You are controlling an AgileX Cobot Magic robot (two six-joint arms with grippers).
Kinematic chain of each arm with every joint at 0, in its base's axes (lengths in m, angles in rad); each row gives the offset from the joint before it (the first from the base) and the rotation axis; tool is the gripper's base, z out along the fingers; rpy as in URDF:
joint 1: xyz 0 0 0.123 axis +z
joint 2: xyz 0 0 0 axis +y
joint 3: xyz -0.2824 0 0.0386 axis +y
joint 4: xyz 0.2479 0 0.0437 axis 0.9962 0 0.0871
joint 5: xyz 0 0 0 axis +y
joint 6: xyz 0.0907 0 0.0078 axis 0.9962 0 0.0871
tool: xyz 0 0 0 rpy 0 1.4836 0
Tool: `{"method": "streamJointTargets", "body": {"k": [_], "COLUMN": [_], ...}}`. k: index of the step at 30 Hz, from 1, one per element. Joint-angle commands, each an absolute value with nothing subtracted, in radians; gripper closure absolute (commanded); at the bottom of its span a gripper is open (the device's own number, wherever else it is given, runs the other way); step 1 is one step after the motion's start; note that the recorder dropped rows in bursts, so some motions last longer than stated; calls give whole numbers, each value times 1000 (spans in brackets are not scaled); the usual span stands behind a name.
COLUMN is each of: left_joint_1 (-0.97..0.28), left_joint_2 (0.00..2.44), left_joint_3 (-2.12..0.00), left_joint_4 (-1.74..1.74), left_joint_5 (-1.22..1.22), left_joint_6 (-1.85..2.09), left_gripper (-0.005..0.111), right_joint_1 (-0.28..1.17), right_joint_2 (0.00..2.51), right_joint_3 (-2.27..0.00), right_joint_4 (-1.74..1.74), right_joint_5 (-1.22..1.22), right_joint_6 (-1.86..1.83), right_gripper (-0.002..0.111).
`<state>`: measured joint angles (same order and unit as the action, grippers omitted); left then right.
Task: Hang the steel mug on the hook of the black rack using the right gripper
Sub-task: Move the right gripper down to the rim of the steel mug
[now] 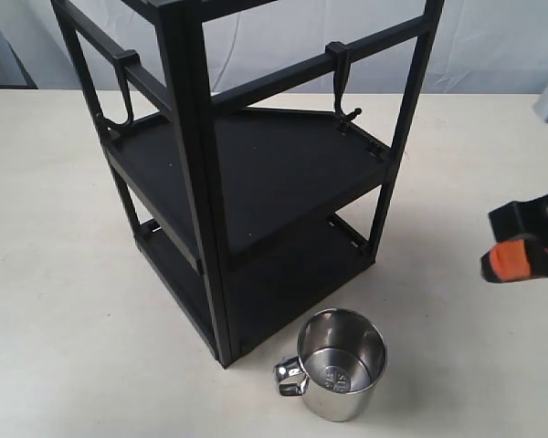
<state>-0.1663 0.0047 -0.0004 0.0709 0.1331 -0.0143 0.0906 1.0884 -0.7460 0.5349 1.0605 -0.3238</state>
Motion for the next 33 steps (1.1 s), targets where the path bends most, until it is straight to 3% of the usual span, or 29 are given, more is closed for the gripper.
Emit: {"method": "streamJointTargets", "body": {"k": [1,9,15,17,33], "left_joint_1": [-171,-171,-171,-171,-171], "left_joint_2": [0,0,0,0,0], "left_joint_3": [0,0,0,0,0], "left_joint_4": [72,72,72,72,72], "left_joint_5": [128,128,128,128,128], "left_joint_6": [-17,-17,-17,-17,-17], "left_gripper": [105,105,105,105,105], "right_joint_1": [262,517,578,578,578], "right_joint_2": [1117,1222,1323,1346,1509], "right_joint_3": [-753,-753,-753,-753,-755], "right_joint_4": [515,283,270,267,254], "right_joint_5": [969,866,816,791,663], "right_joint_6": [-274,-41,-41,-41,-54], "right_gripper": [109,105,64,57,60]}}
